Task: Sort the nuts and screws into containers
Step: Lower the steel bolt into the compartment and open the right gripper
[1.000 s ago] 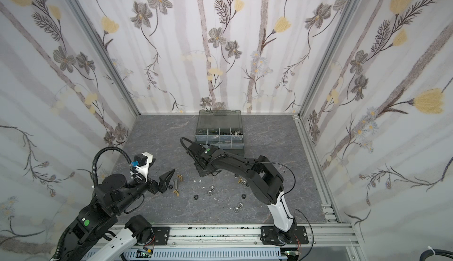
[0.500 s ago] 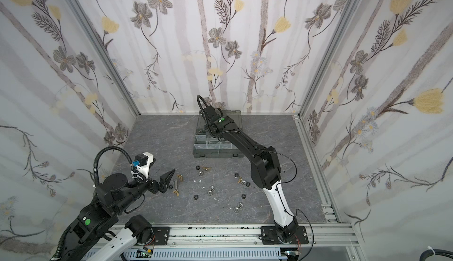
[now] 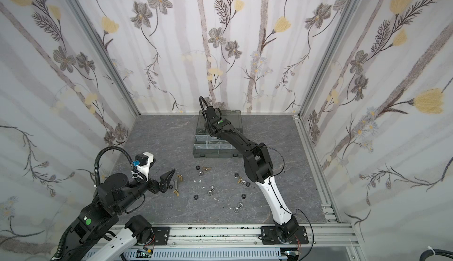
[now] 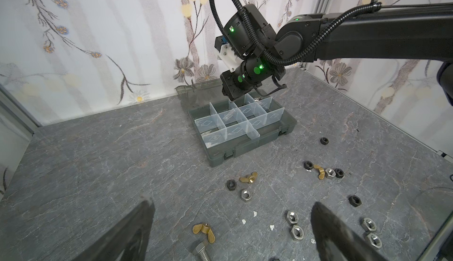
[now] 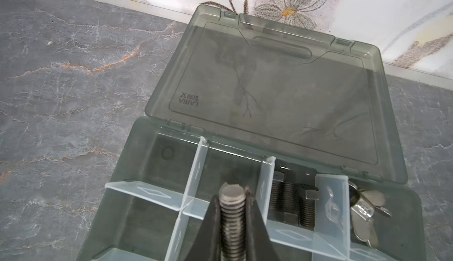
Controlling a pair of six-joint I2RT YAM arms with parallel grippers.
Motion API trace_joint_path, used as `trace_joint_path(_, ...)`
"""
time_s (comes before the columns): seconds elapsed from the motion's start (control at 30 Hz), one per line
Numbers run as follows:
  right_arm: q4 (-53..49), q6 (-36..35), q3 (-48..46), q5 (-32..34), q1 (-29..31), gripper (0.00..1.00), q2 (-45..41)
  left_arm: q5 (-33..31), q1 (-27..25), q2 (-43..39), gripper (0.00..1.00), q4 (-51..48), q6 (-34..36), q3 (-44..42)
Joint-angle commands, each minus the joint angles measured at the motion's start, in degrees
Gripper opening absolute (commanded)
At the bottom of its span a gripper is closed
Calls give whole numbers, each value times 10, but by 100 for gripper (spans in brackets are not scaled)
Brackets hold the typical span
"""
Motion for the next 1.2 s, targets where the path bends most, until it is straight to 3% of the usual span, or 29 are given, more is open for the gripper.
trace_joint_path(0.0, 54, -6, 5, 14, -3, 0, 14, -2, 1, 2, 100, 21, -6, -3)
trace_joint_path(0.47, 104, -7, 4, 17, -9, 1, 58, 0, 1, 7, 100, 24, -5, -11)
trace_joint_path(0.93, 75, -9, -2, -2, -9, 28, 44, 0, 1, 8, 100, 24, -5, -11)
trace_joint_path(1.17, 49, 5, -24, -65, -4, 31, -3, -1, 0, -4, 100, 24, -4, -13)
